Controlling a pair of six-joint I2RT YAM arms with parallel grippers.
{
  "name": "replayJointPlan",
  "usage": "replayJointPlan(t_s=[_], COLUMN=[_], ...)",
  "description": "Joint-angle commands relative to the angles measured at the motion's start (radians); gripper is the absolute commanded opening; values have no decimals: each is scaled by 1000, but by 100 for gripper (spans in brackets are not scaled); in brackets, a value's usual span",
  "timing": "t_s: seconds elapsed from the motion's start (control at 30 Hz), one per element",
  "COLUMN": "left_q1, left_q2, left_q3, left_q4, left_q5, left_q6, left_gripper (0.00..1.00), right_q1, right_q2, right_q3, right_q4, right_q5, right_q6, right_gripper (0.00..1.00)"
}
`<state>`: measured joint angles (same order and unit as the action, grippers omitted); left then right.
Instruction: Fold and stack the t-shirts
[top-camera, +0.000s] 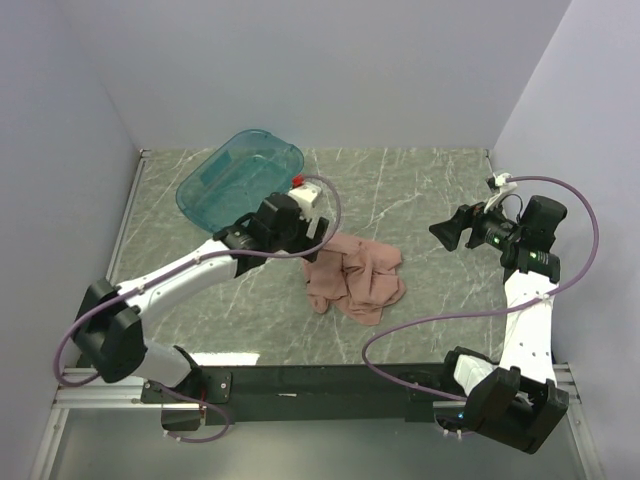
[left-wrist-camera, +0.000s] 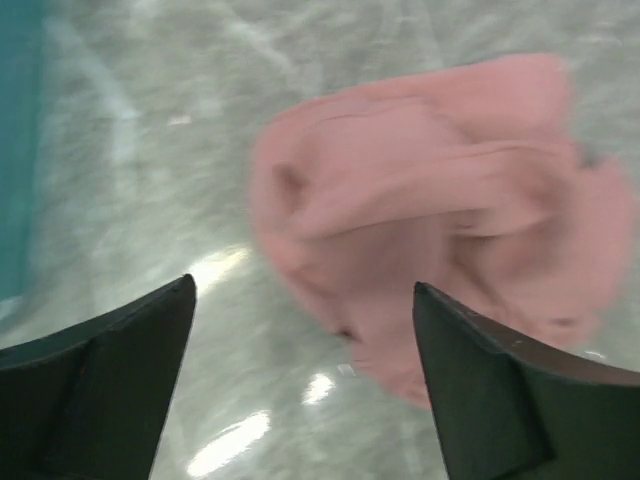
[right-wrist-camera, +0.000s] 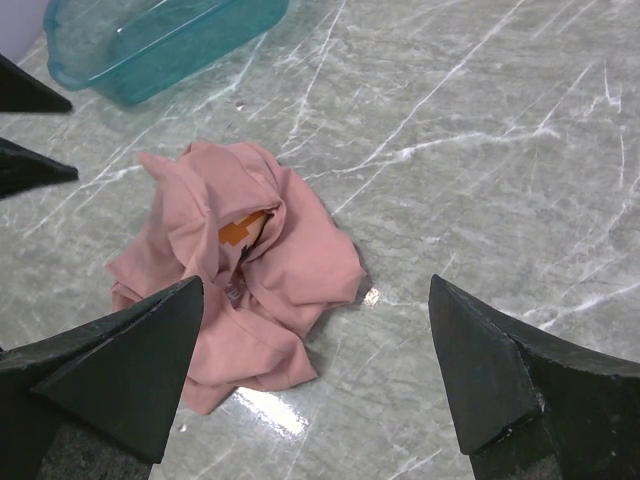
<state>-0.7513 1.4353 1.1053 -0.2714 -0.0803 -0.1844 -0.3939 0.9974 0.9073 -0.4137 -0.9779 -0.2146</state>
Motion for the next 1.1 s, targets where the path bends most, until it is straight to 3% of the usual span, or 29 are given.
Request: replayJointPlan(t_s=[0.0,0.37,0.5,0.77,0.93,1.07], left_q1=[13,214,318,424,471,472], left_q2=[-142,-115,-63,22,166,353], left_q3=[-42,56,100,175,289,463], left_q4=[63,-23,-32,-26,-72,-152], left_q5=[-252,-263,-194,-113,-76,-47], left_q6=[31,226,211,148,137,154], left_gripper=[99,99,99,99,98,89], right_q1=[-8,-3,9,47,64,66], right_q2=[4,20,21,10,17,12], right_q3=[1,-4,-2,-5,2,2], right_q4=[4,-19,-42,-42,-54,-54], right_q5=[-21,-65,-91,-74,-71,-70], right_q6=[-19,-51,-85,-101,-108,-111], right_gripper=[99,99,99,99,98,99])
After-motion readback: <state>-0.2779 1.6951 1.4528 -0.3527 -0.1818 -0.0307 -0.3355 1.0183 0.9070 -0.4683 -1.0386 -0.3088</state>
